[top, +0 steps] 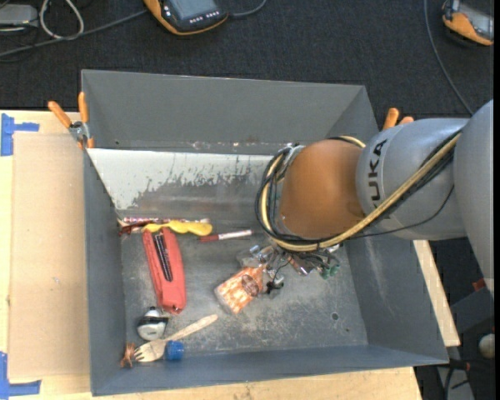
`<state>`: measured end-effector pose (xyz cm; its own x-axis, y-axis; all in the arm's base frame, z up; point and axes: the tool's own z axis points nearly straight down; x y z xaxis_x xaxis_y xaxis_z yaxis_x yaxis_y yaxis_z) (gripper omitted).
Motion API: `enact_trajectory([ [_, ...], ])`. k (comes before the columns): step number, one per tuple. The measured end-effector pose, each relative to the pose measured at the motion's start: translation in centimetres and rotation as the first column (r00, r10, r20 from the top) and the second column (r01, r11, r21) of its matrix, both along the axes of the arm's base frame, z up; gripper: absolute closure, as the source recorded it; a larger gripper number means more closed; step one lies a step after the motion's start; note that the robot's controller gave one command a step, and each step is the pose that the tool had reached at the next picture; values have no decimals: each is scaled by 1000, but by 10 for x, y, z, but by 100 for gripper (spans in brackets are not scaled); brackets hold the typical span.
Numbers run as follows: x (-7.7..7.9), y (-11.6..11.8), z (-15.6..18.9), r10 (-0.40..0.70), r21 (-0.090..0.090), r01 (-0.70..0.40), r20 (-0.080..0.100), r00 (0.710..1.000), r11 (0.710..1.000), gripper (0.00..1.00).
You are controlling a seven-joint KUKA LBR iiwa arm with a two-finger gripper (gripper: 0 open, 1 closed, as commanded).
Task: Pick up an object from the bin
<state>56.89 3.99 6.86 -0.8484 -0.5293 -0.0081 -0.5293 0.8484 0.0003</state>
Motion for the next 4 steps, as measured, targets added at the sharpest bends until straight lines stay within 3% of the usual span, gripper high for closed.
enact_trajectory([
  [1,6,4,62,-11,1,11,-3,1000,1000,100],
  [2,8,0,88,28,2,-28,8,1000,1000,100],
  [3,-50,24,23,323,1,-323,-2,947,947,100],
  [4,-37,27,91,322,-1,-322,6,947,947,100],
])
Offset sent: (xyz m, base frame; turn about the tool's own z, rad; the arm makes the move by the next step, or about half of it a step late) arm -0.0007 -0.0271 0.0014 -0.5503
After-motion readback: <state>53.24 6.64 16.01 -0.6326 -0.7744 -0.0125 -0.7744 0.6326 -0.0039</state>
